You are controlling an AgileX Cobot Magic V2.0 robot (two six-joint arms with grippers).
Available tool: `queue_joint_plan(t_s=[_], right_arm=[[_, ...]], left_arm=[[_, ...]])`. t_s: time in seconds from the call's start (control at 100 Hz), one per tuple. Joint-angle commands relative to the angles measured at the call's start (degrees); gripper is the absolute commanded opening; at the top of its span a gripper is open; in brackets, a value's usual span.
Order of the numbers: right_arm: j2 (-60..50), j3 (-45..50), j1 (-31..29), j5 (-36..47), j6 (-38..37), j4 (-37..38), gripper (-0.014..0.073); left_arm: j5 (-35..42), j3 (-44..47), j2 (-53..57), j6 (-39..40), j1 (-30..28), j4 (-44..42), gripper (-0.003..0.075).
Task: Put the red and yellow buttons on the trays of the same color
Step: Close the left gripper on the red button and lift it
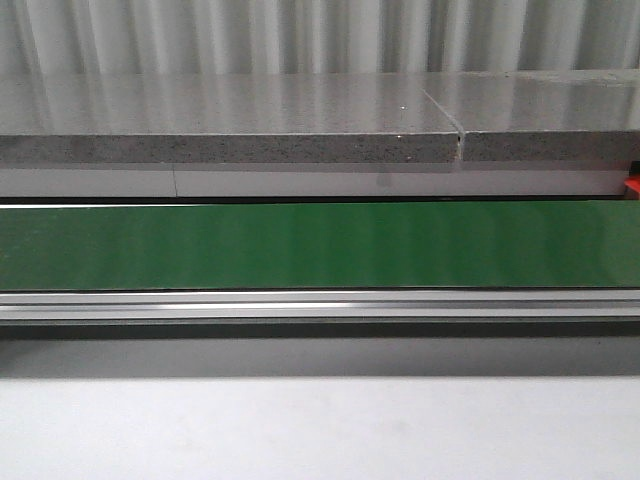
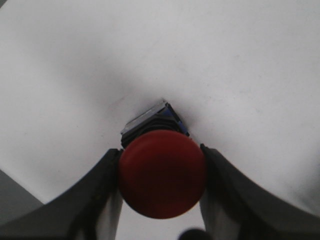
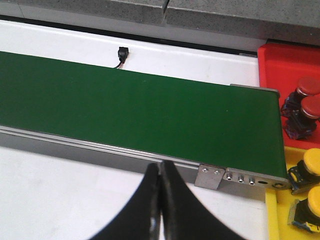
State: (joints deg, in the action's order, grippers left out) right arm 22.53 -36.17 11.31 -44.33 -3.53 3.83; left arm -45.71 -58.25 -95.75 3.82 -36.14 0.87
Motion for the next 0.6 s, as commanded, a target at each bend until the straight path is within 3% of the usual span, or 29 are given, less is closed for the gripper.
queue_joint_plan(t_s=[0.0,0.25,0.59], right_arm=[[0.2,-1.3,-0.1,3.9,0.3,0.0,-0.0069],[0.2,-1.3,-0.1,3.9,0.3,0.0,-0.0069],[0.2,-1.3,-0.1,3.9,0.3,0.0,-0.0069]], left_arm=[[1.7,-1.6,3.0,-0.3,-0.1,0.1,0.0108],[0.5,-1.6,12.1,-1.8,0.5,1.0,0.0102],[-0.9,-1.6,25.0,-3.4,6.9,0.8,0.0102]])
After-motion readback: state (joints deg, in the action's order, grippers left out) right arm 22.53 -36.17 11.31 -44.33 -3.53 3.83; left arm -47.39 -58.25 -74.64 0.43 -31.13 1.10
